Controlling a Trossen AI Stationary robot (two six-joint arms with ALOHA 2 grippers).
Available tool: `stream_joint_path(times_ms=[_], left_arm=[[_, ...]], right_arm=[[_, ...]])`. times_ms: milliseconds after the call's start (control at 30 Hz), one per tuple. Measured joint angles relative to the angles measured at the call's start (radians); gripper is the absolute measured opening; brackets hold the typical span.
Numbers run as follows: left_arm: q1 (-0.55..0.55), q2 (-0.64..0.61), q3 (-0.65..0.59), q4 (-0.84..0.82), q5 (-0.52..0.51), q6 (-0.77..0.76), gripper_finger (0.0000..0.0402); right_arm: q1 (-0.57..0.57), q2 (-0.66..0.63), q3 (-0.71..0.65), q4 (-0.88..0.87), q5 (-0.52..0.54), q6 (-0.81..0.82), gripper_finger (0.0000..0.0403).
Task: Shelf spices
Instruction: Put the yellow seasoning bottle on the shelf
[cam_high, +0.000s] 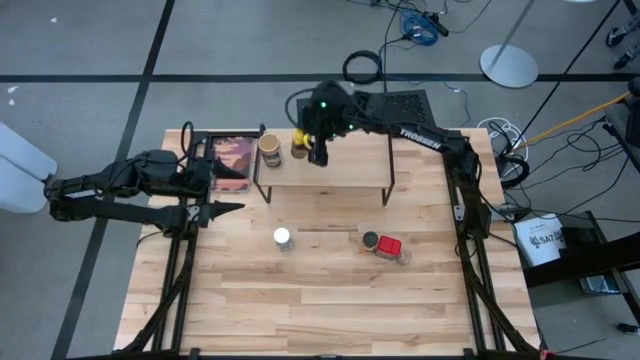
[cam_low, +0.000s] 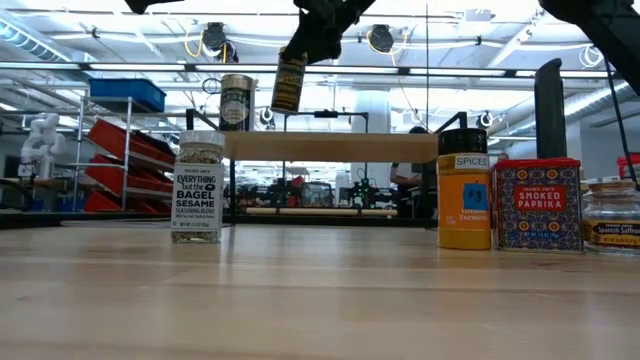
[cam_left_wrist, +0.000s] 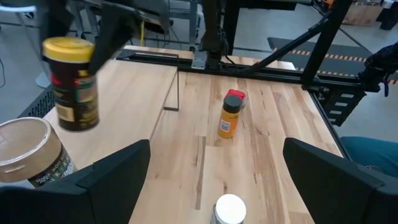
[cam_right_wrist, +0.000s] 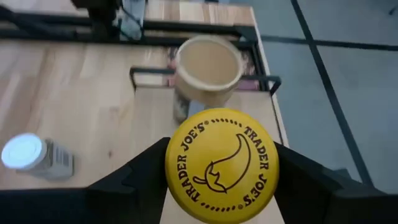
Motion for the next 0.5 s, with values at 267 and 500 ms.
stream_joint_path(times_ms=[267,500], left_arm=[[0.000,0.000,0.000,0.001,0.000,0.000,0.0377],[0.000,0.000,0.000,0.001,0.000,0.001,0.0377]], right_arm=[[-0.037,0.026,0.000,0.061,-0.068,0.034,0.0229],[-0.036,0.072,0.000,0.064,-0.068,0.058,0.0230]])
